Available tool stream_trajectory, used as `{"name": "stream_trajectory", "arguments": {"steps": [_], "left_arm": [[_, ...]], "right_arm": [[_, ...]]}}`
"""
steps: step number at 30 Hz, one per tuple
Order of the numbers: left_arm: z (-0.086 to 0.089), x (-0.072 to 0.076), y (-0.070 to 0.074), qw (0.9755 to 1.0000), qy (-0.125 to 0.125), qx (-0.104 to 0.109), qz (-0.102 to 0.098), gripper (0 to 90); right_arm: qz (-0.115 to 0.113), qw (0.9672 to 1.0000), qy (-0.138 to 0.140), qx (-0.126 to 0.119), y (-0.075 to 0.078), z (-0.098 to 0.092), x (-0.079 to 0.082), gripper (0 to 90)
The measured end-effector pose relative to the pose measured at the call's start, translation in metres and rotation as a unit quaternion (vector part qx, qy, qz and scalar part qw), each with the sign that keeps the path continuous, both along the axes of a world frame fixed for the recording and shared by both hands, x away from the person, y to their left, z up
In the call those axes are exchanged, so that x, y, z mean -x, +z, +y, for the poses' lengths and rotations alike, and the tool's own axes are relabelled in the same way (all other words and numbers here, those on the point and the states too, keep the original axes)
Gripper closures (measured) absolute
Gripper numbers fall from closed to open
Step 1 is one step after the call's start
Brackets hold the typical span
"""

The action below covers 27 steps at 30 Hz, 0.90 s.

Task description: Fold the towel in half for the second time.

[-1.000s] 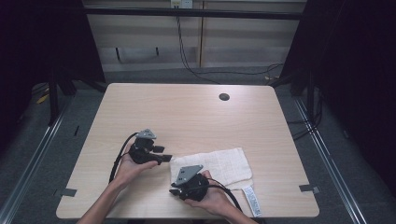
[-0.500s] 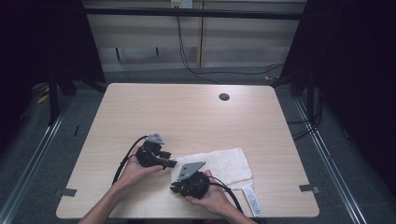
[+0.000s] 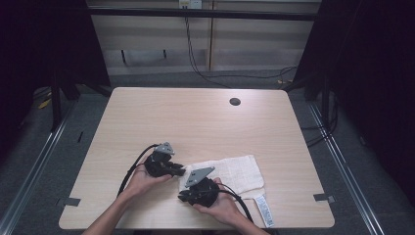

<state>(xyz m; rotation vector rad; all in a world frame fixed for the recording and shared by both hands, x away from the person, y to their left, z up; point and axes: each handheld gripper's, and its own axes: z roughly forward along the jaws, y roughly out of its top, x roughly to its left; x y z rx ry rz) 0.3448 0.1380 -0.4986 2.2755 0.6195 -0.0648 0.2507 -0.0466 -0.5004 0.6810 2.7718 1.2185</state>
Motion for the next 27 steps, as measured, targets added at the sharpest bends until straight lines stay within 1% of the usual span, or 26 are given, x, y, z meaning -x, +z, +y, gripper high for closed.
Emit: {"name": "stream_trajectory", "arguments": {"steps": [1,2,3,4,5,6,7,8,9,10,12,15,16,17,18,19,21,24,26,27], "left_arm": [[0.0,0.0,0.0,1.0,-0.002,-0.001,0.001,82.1],[0.0,0.0,-0.001,1.0,0.0,0.004,0.004,83.7],[0.0,0.0,-0.001,1.0,0.0,0.004,0.004,84.6],[0.002,-0.001,-0.002,0.9997,0.005,0.014,0.017,84.9],[0.004,-0.003,-0.003,0.9995,0.005,0.021,0.025,85.1],[0.005,-0.003,-0.003,0.9992,0.01,0.024,0.03,85.2],[0.006,-0.004,-0.003,0.9989,0.01,0.031,0.033,85.3],[0.007,-0.003,-0.003,0.9989,0.014,0.031,0.033,85.3],[0.008,-0.003,-0.002,0.9986,0.015,0.036,0.037,85.3],[0.009,-0.004,-0.002,0.9983,0.015,0.04,0.039,85.3],[0.01,-0.003,-0.002,0.9982,0.018,0.041,0.04,85.3],[0.011,-0.003,-0.001,0.9976,0.021,0.049,0.044,85.3],[0.012,-0.003,0.0,0.9977,0.022,0.047,0.044,85.3],[0.012,-0.003,0.0,0.9977,0.022,0.047,0.044,85.3],[0.013,-0.003,0.0,0.9969,0.024,0.057,0.049,85.3],[0.014,-0.003,0.001,0.9971,0.023,0.054,0.047,85.2],[0.015,-0.004,0.0,0.9971,0.019,0.056,0.047,84.9],[0.017,-0.006,0.002,0.9956,0.026,0.071,0.056,84.9],[0.018,-0.005,0.004,0.9953,0.028,0.075,0.055,84.9],[0.02,-0.005,0.008,0.9954,0.025,0.079,0.049,84.9]], "right_arm": [[-0.001,1.0,0.001,0.001,0.0,0.0,0.0,83.0],[-0.007,1.0,0.002,0.002,0.0,0.001,0.0,83.1],[-0.007,1.0,0.001,0.005,0.0,0.001,0.001,83.4],[-0.01,0.9999,0.003,0.005,0.001,0.001,0.0,83.5],[-0.008,0.9999,0.002,0.007,0.001,0.002,0.0,83.6],[-0.007,1.0,0.003,0.006,0.001,0.001,0.0,83.7],[-0.005,1.0,0.003,0.005,0.001,0.001,0.0,83.8],[-0.006,1.0,0.003,0.004,0.001,0.001,-0.001,83.8],[-0.005,1.0,0.003,0.004,0.002,0.001,0.0,83.8],[-0.005,1.0,0.003,0.004,0.002,0.001,0.0,83.8],[-0.005,1.0,0.003,0.004,0.001,0.001,0.0,83.8],[-0.002,1.0,0.002,0.0,0.002,0.001,0.0,83.8],[0.005,1.0,-0.001,-0.003,0.002,0.001,0.0,83.8],[0.004,1.0,0.0,-0.005,0.003,0.0,0.0,83.8],[0.006,0.9999,0.0,-0.01,0.005,0.0,0.0,83.9],[0.005,0.9999,-0.001,-0.013,0.006,0.0,0.0,83.9],[0.004,0.9998,-0.002,-0.022,0.011,-0.001,-0.001,83.9],[0.002,0.9994,-0.005,-0.033,0.017,-0.003,-0.001,83.9],[-0.002,0.9993,-0.005,-0.036,0.019,-0.004,-0.001,83.9],[-0.002,0.9993,-0.005,-0.038,0.021,-0.004,-0.001,83.9]]}}
